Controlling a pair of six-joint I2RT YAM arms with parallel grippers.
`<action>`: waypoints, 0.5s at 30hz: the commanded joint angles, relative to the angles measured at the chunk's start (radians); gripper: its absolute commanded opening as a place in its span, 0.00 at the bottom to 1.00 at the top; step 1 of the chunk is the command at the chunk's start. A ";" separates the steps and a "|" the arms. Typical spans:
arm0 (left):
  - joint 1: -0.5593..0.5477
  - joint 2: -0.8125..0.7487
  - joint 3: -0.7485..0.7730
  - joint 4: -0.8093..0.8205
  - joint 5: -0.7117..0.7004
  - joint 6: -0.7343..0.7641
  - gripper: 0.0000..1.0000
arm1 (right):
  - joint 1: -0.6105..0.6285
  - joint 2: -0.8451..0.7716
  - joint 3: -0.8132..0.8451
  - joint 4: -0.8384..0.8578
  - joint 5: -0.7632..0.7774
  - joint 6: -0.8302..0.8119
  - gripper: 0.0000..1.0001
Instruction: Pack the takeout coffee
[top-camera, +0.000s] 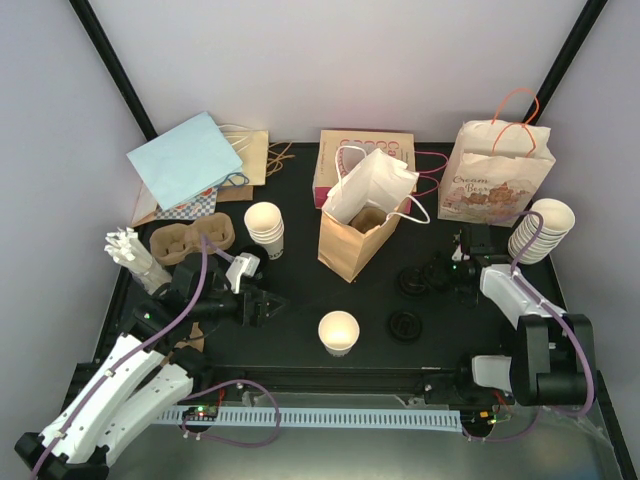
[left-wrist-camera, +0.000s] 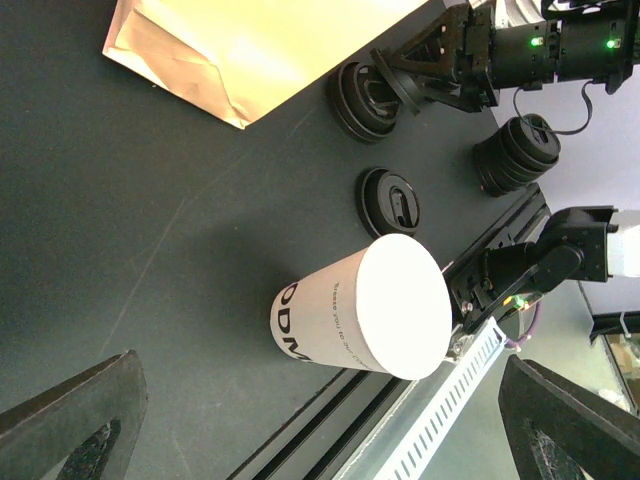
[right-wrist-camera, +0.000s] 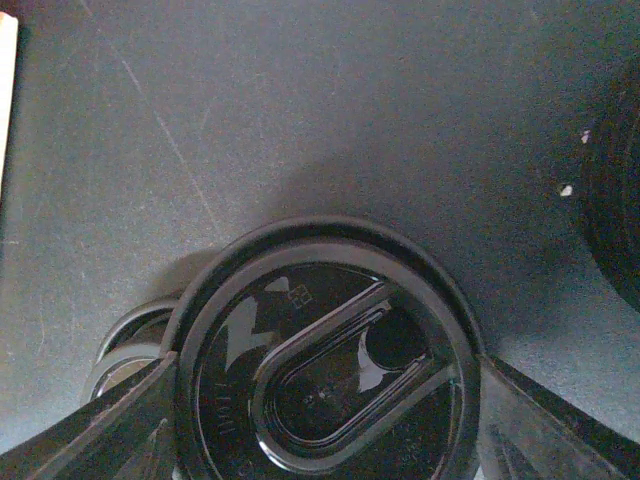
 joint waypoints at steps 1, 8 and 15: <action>0.002 -0.001 0.029 -0.004 0.015 0.005 0.99 | -0.006 0.016 0.000 0.015 -0.005 -0.009 0.78; 0.003 0.000 0.030 -0.004 0.014 0.006 0.99 | -0.005 -0.054 0.031 -0.042 -0.013 -0.025 0.78; 0.002 0.012 0.026 0.020 0.021 -0.006 0.99 | 0.037 -0.228 0.080 -0.169 -0.032 -0.021 0.78</action>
